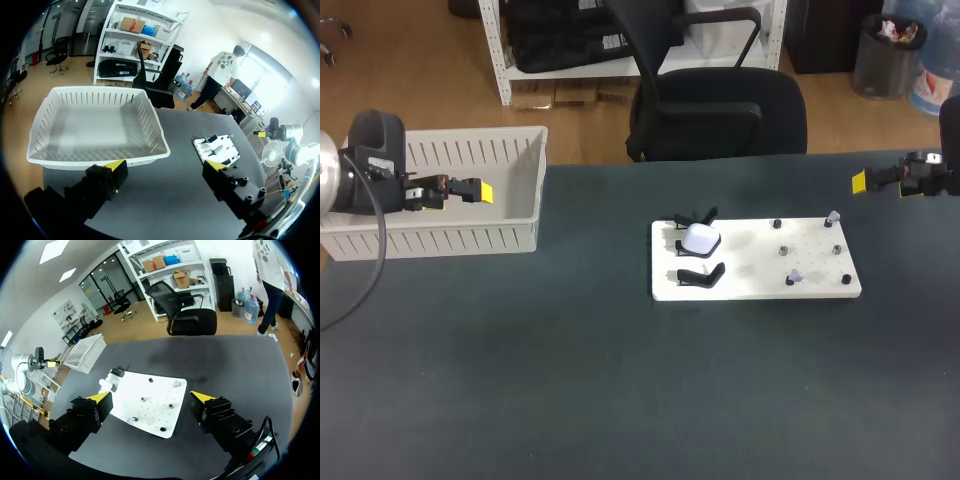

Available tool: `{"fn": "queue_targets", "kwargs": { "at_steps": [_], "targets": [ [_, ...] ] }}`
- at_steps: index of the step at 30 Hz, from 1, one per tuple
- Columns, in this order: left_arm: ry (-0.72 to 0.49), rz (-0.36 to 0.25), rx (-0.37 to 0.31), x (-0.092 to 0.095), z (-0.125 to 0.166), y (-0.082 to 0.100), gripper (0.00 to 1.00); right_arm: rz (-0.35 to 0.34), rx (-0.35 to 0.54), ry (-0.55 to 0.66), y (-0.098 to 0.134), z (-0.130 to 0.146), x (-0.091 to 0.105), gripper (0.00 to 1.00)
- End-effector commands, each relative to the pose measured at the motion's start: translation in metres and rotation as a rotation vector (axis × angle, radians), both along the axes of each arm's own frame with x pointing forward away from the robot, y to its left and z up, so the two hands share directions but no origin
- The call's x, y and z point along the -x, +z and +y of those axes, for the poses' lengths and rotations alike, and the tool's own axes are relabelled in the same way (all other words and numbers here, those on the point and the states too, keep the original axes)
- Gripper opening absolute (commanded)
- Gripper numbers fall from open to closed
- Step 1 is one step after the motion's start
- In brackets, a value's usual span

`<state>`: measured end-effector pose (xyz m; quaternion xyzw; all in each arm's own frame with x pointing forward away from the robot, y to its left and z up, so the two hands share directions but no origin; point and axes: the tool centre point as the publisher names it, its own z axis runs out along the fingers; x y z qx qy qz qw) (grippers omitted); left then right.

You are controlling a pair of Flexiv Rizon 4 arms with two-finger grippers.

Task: Pick up each earbud case from the left stands, insert the matching earbuds, close the lid, and place the case in the box.

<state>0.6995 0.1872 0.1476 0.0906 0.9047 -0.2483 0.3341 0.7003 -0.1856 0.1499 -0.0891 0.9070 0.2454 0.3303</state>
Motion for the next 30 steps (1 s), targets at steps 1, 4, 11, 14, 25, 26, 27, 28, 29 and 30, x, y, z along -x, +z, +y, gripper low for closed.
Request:
{"fn": "queue_targets", "kwargs": {
  "at_steps": [1,4,11,14,25,26,27,28,29,30],
  "targets": [
    [0.006,0.01,-0.011,-0.001,-0.002,0.002,1.0,0.0,0.001,-0.001,0.0,0.0,0.0,1.0],
    [0.006,0.01,-0.011,-0.001,-0.002,0.002,1.0,0.0,0.001,-0.001,0.0,0.0,0.0,1.0],
    [0.006,0.01,-0.011,-0.001,-0.002,0.002,1.0,0.0,0.001,-0.001,0.0,0.0,0.0,1.0],
    [-0.125,-0.054,0.058,-0.002,-0.004,0.002,1.0,0.0,0.001,-0.001,0.0,0.0,0.0,1.0],
    [-0.689,-0.5,0.189,0.008,-0.023,0.015,1.0,0.0,0.001,-0.001,0.0,0.0,0.0,1.0],
    [-0.723,-0.528,0.195,0.01,-0.027,0.019,1.0,0.0,0.001,-0.001,0.0,0.0,0.0,1.0],
    [-0.751,-0.548,0.192,0.011,-0.029,0.021,1.0,0.0,0.001,-0.001,0.0,0.0,0.0,1.0],
    [-0.786,-0.561,0.182,0.012,-0.032,0.022,1.0,0.0,0.001,-0.001,0.0,0.0,0.0,1.0],
    [-0.847,-0.596,0.171,0.014,-0.037,0.024,1.0,0.0,0.001,-0.001,0.0,0.0,0.0,1.0],
    [-0.868,-0.598,0.147,0.014,-0.042,0.025,1.0,0.0,0.001,-0.001,0.0,0.0,0.0,1.0]
  ]
}}
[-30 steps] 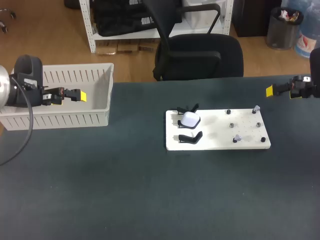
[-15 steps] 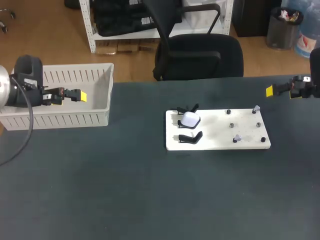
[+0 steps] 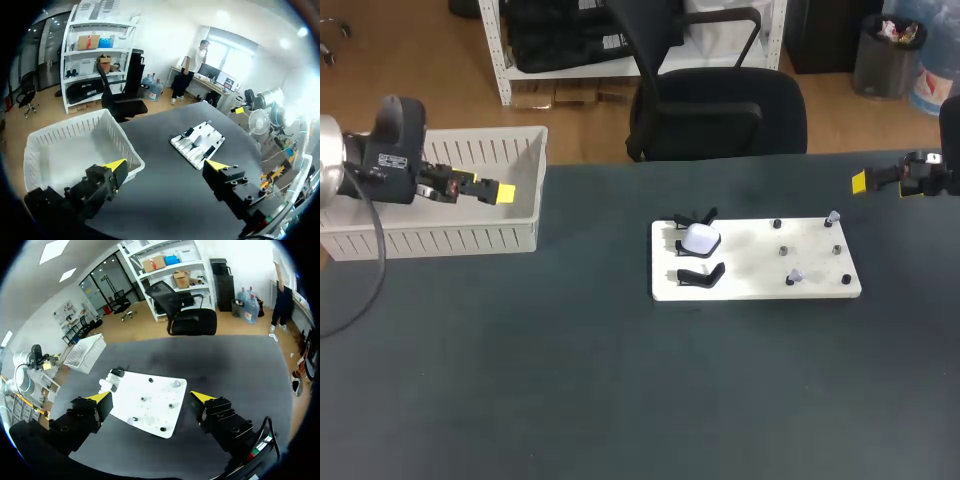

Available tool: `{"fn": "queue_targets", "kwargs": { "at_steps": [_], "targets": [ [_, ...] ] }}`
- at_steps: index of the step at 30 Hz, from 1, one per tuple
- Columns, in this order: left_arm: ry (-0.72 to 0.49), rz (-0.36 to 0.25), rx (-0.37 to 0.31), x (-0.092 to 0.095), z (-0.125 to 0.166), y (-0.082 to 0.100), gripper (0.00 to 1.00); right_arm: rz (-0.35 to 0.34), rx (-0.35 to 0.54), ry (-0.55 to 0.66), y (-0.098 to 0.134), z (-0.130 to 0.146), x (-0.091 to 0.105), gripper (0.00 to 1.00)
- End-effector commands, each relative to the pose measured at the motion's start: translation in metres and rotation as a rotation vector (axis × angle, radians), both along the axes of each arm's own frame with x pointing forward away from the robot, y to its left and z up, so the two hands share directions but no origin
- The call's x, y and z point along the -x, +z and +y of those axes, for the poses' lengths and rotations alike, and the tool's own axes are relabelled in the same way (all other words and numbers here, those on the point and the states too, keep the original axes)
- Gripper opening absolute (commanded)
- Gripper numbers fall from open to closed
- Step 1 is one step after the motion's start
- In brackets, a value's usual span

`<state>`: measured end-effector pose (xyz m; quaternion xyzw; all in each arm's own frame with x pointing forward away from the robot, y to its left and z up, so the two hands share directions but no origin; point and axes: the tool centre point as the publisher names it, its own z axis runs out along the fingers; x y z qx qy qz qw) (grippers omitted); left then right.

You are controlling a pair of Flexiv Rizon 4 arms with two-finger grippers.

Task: Pick up each earbud case from the left stands, insert the matching earbuds, close the lid, and place the case in the box.

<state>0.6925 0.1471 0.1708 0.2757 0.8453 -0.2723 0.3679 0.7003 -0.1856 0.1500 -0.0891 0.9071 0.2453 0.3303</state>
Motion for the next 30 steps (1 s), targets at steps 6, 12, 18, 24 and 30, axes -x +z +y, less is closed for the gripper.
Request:
{"fn": "queue_targets", "kwargs": {
  "at_steps": [6,12,18,24,30],
  "targets": [
    [-0.607,-0.401,0.17,0.008,-0.009,0.004,1.0,0.0,0.001,-0.001,0.0,0.0,0.0,1.0],
    [-0.607,-0.401,0.17,0.008,-0.009,0.004,1.0,0.0,0.001,-0.001,0.0,0.0,0.0,1.0],
    [-0.607,-0.401,0.17,0.008,-0.009,0.004,1.0,0.0,0.001,-0.001,0.0,0.0,0.0,1.0],
    [-0.582,-0.355,0.08,0.018,-0.062,-0.016,1.0,0.0,0.001,-0.001,0.0,0.0,0.0,1.0],
    [-0.605,-0.341,0.004,0.014,-0.102,-0.034,1.0,0.0,0.001,-0.001,0.0,0.0,0.0,1.0]
  ]
}}
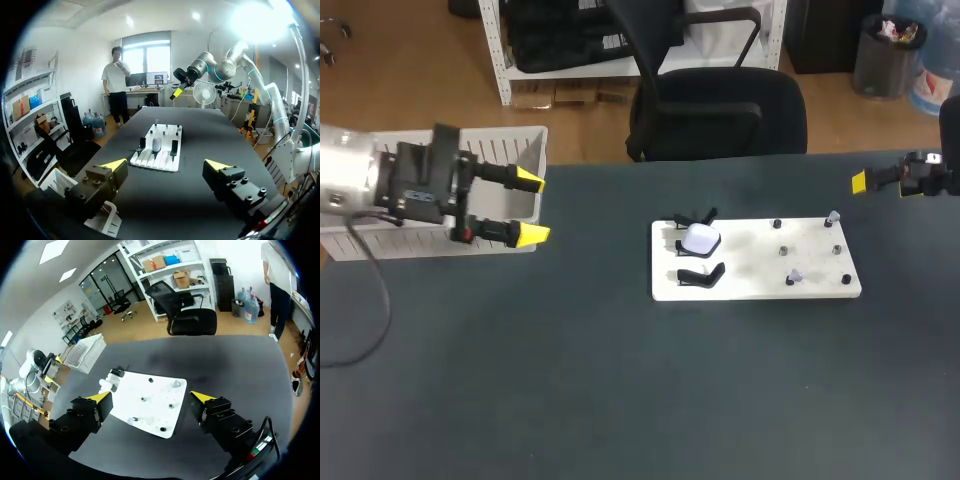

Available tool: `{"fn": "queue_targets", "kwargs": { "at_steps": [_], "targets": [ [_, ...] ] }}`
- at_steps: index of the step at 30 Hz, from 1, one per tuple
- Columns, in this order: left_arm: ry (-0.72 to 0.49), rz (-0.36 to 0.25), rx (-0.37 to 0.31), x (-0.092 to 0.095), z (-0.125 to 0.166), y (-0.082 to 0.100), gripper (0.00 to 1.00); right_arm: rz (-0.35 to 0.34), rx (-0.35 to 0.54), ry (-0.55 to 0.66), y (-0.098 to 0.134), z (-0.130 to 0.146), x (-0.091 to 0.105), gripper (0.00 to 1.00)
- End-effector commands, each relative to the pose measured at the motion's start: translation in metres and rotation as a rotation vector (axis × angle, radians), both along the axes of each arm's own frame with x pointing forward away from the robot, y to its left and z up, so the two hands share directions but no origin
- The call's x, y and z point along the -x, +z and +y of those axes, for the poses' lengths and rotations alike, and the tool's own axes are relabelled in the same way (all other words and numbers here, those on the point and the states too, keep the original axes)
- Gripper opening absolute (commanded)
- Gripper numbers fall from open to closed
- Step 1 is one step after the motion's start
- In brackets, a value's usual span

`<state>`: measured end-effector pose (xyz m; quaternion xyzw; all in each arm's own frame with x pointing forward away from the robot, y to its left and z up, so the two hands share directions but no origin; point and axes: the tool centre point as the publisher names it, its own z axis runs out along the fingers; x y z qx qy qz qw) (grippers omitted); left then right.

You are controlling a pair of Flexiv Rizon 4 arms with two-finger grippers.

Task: Pick up each earbud case from the left stands, insert the matching earbuds, close the lid, and place the case in the box.

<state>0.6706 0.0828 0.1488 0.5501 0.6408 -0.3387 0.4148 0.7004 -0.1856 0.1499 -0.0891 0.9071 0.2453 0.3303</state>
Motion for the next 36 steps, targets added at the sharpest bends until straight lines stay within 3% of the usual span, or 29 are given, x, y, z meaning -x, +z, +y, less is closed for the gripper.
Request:
{"fn": "queue_targets", "kwargs": {
  "at_steps": [1,8,19,36],
  "targets": [
    [0.016,-0.009,-0.039,-0.01,-0.043,-0.015,1.0,0.0,0.001,-0.001,0.0,0.0,0.0,1.0],
    [-0.065,-0.022,-0.034,-0.016,-0.076,-0.034,1.0,0.0,0.001,-0.001,0.0,0.0,0.0,1.0],
    [-0.097,-0.025,-0.029,-0.022,-0.112,-0.061,1.0,0.0,0.001,-0.001,0.0,0.0,0.0,1.0],
    [-0.097,-0.025,-0.029,-0.022,-0.112,-0.061,1.0,0.0,0.001,-0.001,0.0,0.0,0.0,1.0]
  ]
}}
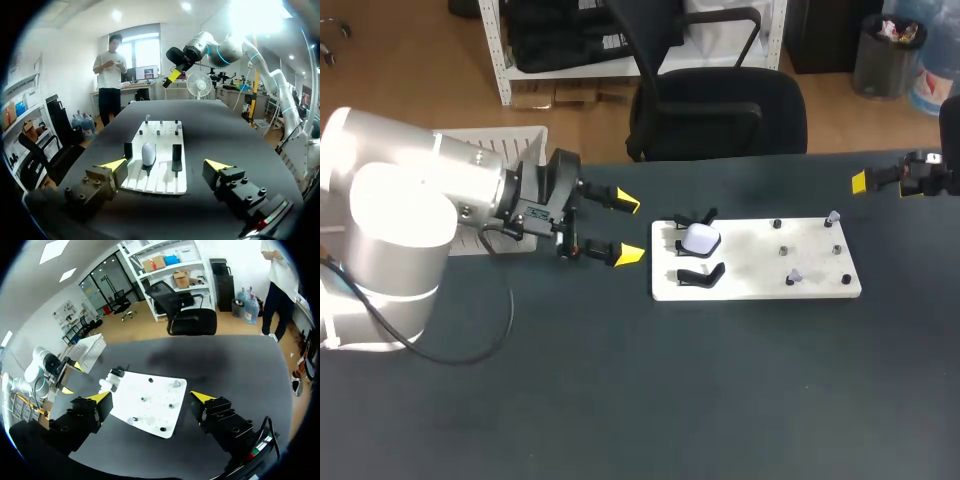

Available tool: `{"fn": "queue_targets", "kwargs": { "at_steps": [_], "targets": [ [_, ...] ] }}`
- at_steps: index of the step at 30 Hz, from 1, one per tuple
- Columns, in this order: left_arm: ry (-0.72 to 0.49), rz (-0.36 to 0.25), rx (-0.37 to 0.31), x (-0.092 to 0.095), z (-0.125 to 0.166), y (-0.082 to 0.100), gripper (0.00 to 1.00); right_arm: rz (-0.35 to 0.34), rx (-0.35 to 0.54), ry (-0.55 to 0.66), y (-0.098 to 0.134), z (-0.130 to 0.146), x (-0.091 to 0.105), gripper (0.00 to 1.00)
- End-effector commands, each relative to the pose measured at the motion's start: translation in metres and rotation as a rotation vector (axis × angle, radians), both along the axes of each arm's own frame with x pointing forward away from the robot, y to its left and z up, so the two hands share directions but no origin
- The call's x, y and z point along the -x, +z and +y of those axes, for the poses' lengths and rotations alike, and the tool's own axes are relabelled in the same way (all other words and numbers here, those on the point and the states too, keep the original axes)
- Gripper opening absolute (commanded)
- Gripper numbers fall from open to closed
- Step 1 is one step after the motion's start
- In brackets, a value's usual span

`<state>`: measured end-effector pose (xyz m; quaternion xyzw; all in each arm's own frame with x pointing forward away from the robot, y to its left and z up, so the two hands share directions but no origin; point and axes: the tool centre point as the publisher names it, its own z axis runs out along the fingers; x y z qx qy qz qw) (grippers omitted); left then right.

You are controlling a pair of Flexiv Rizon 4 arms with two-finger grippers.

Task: Pick up each earbud case from the left stands, insert the matching earbuds, close the lid, and place the case in the box.

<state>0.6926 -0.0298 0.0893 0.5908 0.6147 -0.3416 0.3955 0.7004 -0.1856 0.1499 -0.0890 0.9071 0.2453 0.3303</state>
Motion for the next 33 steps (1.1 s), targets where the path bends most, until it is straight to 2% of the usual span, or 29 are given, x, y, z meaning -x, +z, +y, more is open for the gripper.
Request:
{"fn": "queue_targets", "kwargs": {
  "at_steps": [1,6,13,22,33],
  "targets": [
    [-0.009,-0.017,0.011,0.0,-0.002,-0.004,1.0,0.0,0.001,-0.001,0.0,0.0,0.0,1.0],
    [-0.002,-0.018,0.01,-0.013,-0.018,-0.017,1.0,0.0,0.001,-0.001,0.0,0.0,0.0,1.0],
    [-0.007,0.013,-0.005,-0.027,-0.037,-0.033,1.0,0.0,0.001,-0.001,0.0,0.0,0.0,1.0],
    [0.026,0.087,0.02,-0.042,-0.058,-0.05,1.0,0.0,0.001,-0.001,0.0,0.0,0.0,1.0],
    [0.004,0.109,0.024,-0.046,-0.077,-0.057,1.0,0.0,0.001,-0.001,0.0,0.0,0.0,1.0]
  ]
}}
